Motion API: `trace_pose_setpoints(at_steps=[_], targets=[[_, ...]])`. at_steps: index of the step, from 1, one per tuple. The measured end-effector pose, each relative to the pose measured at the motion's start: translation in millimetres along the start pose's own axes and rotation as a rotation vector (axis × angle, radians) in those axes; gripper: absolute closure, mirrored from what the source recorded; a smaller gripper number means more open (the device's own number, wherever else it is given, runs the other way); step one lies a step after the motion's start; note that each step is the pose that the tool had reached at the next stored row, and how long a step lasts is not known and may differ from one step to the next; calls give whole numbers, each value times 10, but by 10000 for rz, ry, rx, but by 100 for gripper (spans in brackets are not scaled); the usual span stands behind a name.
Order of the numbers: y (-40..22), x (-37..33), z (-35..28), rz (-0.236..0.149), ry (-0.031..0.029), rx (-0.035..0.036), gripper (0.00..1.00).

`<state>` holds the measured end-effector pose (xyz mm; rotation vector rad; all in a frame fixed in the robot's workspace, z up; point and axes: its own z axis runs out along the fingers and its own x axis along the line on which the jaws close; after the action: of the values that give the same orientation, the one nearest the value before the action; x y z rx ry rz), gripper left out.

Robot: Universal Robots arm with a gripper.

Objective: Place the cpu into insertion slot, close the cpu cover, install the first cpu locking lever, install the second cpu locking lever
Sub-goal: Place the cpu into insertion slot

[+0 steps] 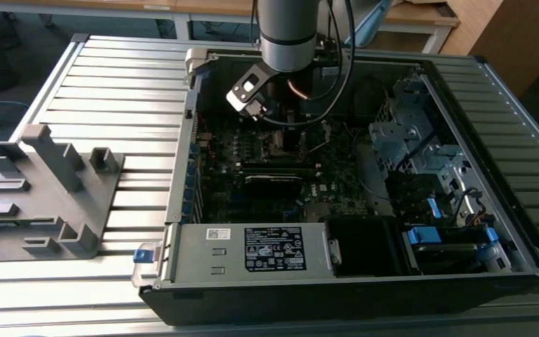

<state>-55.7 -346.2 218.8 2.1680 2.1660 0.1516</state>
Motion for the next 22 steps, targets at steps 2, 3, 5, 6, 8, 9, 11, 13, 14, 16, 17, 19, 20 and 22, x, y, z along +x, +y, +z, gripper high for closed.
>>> trace_pose_setpoints(at_steps=[2,3,5,6,8,9,11,13,14,16,17,19,20,22], targets=[[-2,11,8,0,3,-1,46],[-4,18,18,-1,2,-1,46],[-8,26,30,0,2,0,46],[-9,29,39,-1,2,0,46],[-12,30,58,-3,1,1,46],[-14,30,72,-1,2,2,46],[-16,31,94,-1,1,6,46],[-18,33,111,-1,2,10,46],[-20,34,118,0,1,12,46],[-24,40,132,2,1,12,46],[-27,45,138,0,0,13,46],[-33,54,152,0,3,11,46],[-37,57,161,0,3,12,46],[-46,58,182,-1,3,12,46]])
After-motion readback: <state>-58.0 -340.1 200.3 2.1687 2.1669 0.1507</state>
